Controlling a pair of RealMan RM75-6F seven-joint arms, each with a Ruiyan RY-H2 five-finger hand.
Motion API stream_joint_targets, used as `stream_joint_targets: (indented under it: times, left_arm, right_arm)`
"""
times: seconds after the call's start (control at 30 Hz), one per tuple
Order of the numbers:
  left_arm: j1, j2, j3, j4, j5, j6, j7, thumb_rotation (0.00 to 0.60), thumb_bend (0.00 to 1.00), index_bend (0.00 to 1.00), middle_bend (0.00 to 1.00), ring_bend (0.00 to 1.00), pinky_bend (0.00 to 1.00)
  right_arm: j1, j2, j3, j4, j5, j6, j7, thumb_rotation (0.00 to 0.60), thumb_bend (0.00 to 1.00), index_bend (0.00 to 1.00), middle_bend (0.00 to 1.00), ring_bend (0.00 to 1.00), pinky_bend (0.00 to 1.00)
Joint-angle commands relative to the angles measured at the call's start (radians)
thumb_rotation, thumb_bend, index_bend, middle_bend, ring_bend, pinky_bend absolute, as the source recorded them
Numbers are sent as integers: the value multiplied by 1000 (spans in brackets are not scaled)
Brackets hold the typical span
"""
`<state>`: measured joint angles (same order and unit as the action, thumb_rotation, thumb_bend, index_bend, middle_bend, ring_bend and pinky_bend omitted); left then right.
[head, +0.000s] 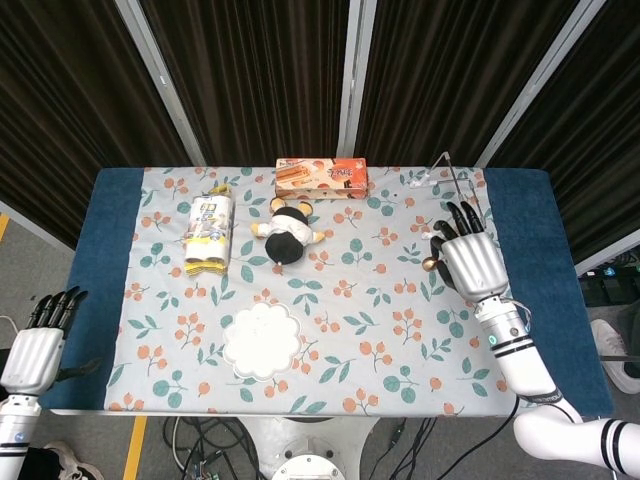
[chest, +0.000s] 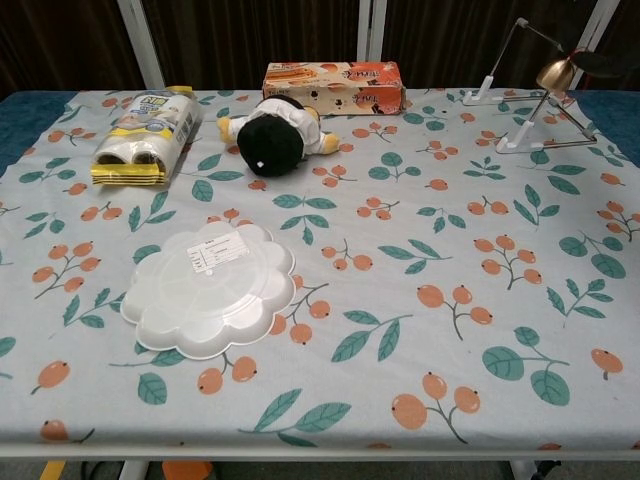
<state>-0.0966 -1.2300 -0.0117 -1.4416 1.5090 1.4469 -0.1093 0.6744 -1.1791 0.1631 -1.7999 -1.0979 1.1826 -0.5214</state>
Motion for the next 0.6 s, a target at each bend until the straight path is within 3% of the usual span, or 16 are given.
stream_joint_targets:
  times: [0.03,0.6]
  left_arm:
    - [0,-4,1,5,-3,-4,-5,600,19,42,0,0,15]
    - [-1,-14,3,22,0,-6,-18,600,19,42,0,0,15]
  right_arm:
    - [-17,-13,0,7,46,5,-41,600,433,744,297,0,0]
    - [-8,-66,-91,66,152,-116,-142,600,431,744,297,0,0]
